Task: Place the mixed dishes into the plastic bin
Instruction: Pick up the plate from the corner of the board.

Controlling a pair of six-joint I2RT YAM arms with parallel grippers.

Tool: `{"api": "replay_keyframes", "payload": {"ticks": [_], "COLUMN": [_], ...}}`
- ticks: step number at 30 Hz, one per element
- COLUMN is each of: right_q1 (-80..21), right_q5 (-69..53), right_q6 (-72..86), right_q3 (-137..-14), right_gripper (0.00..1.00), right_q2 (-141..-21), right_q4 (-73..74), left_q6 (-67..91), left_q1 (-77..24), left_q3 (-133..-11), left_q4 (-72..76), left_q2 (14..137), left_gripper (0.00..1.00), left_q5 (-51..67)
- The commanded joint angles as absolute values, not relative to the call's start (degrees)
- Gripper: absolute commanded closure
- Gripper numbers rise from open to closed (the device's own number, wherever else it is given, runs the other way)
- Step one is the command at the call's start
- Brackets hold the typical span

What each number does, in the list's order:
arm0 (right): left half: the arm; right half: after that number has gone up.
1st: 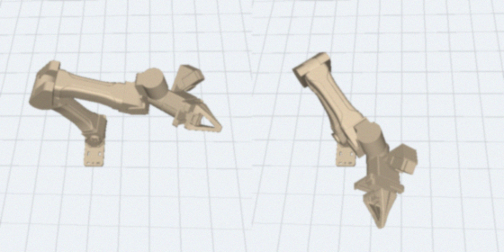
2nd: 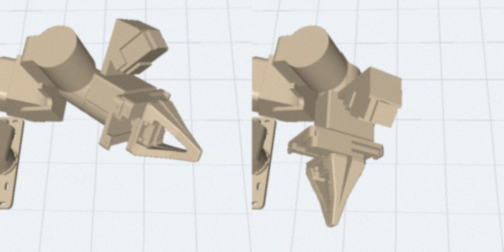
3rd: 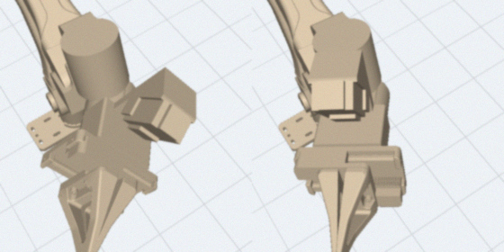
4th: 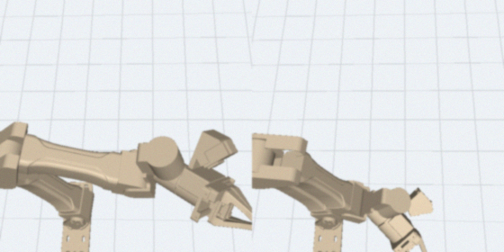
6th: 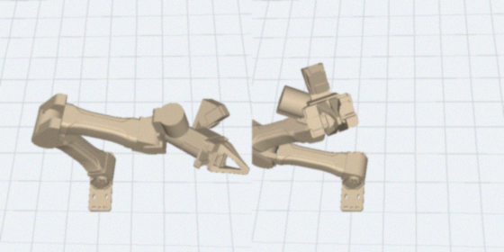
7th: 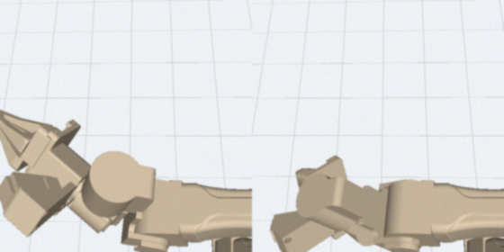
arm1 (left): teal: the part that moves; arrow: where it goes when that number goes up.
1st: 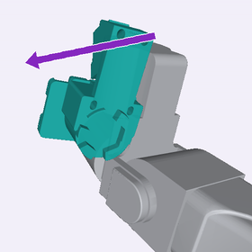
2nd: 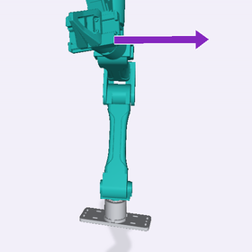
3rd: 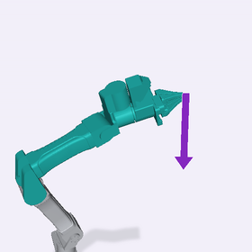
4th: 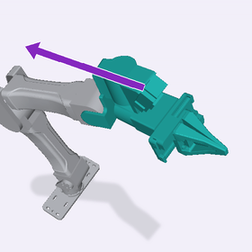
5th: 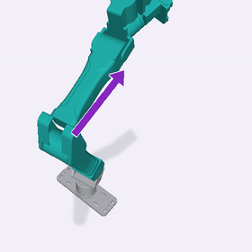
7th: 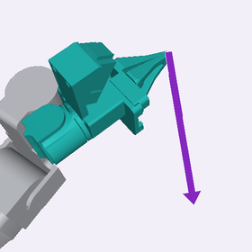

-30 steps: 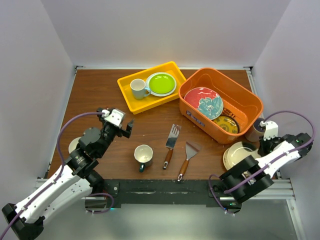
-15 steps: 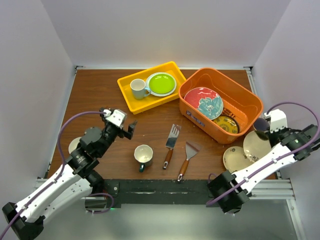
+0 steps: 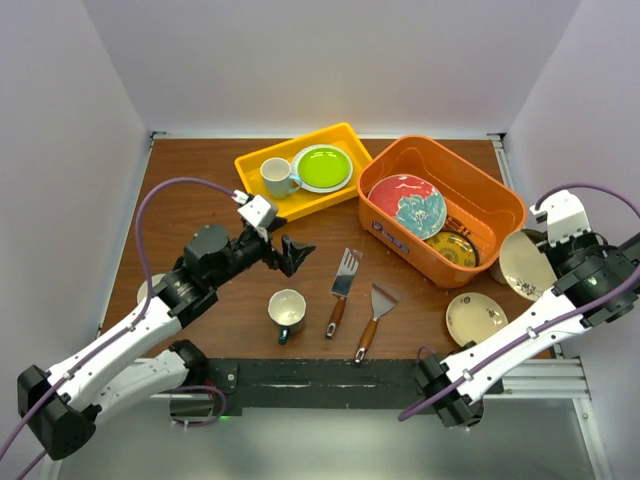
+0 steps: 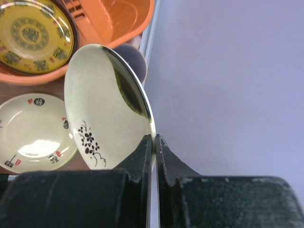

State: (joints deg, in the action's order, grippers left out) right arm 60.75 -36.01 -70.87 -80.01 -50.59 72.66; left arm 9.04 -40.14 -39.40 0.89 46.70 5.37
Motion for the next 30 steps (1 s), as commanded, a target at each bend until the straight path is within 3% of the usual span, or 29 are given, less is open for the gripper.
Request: {"api": "replay_keyframes", "payload": {"ticks": [1, 10, 25, 30], "right_q1": [60.47, 60.21, 50.1, 47.64], "right_q5": [-42.71, -53.61, -57.48, -58.36], "right_q6": [-72.25, -71.99, -63.9, -62.93], "right_q3": [-86.74, -92.46, -89.12, -87.63], "right_gripper": [1.0, 1.0, 1.0, 1.0], "right_q2": [-51.76, -55.81, -58.97, -59.76], "right_q4": [76.98, 83.41, 83.23, 83.32], "left_q6": [18.1, 28.47, 29.26, 30.23], "left_q1": [-39.73, -40.34, -52.99, -54.93], "left_q3": [-44.2, -51.4, -78.11, -84.18], "left_q4": [10.7, 24.86, 30.41, 30.32], "left_q2": [50.97, 67.47, 100.7, 106.16], "left_gripper": [0.0, 0.0, 0.0, 0.0], "left_q5": [15.46, 27.85, 22.41, 22.06]}}
